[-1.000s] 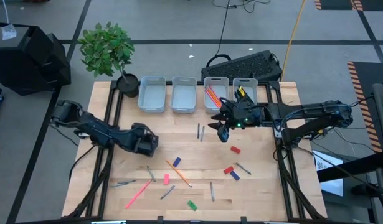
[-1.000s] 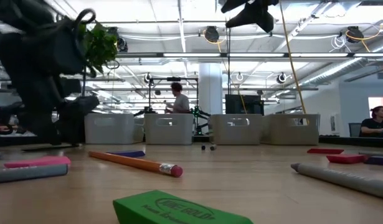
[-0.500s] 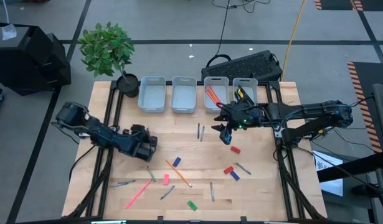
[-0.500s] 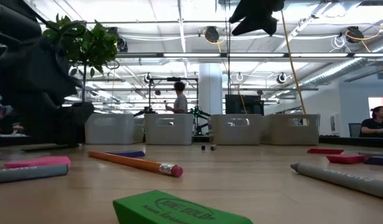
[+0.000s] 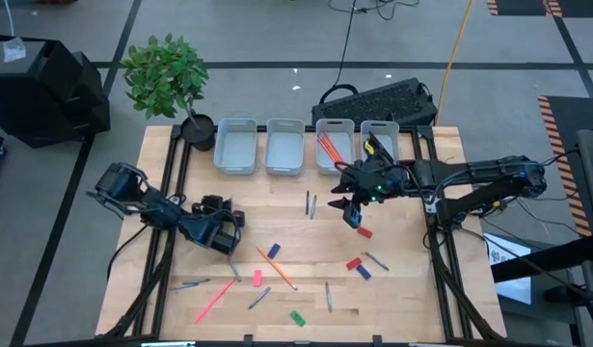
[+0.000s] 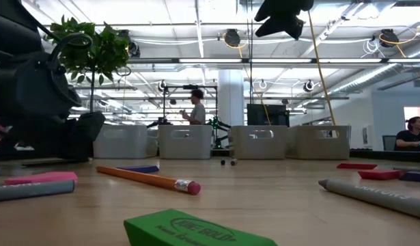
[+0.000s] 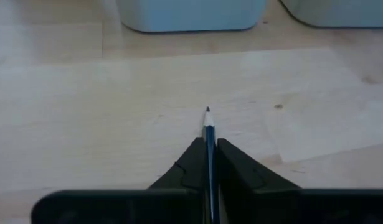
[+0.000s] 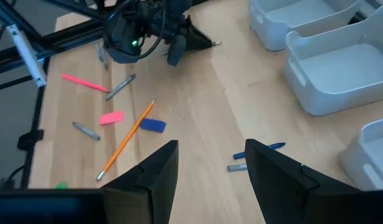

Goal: Sort crayons/erasers/pens/pencils in bins
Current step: Put the black pencil into the middle right gray bin

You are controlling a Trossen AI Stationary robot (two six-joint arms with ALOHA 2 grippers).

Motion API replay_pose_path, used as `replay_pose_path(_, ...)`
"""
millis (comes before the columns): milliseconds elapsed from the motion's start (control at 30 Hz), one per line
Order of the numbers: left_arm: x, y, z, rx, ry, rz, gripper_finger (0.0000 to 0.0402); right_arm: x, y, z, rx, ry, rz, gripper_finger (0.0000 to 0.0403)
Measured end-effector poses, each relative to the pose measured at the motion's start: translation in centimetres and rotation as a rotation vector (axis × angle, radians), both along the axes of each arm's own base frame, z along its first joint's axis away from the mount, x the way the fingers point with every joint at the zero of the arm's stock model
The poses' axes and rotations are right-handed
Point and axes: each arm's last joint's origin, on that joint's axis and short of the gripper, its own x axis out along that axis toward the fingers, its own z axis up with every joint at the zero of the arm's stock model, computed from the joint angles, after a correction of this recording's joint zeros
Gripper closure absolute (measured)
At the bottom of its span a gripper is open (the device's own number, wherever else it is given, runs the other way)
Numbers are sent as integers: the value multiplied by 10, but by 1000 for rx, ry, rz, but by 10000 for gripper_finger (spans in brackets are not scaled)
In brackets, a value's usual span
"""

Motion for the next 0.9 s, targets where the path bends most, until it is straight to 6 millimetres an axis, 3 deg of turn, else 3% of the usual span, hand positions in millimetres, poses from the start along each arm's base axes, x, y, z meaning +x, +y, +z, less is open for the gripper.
replay_pose_path(400,1,0,4,-17,-30,9,377,-1,13,0,3,2,51,222)
replay_pose_path(900,2,4,36,-158,-44,-75,376,-2,21,0,28,1,62,222)
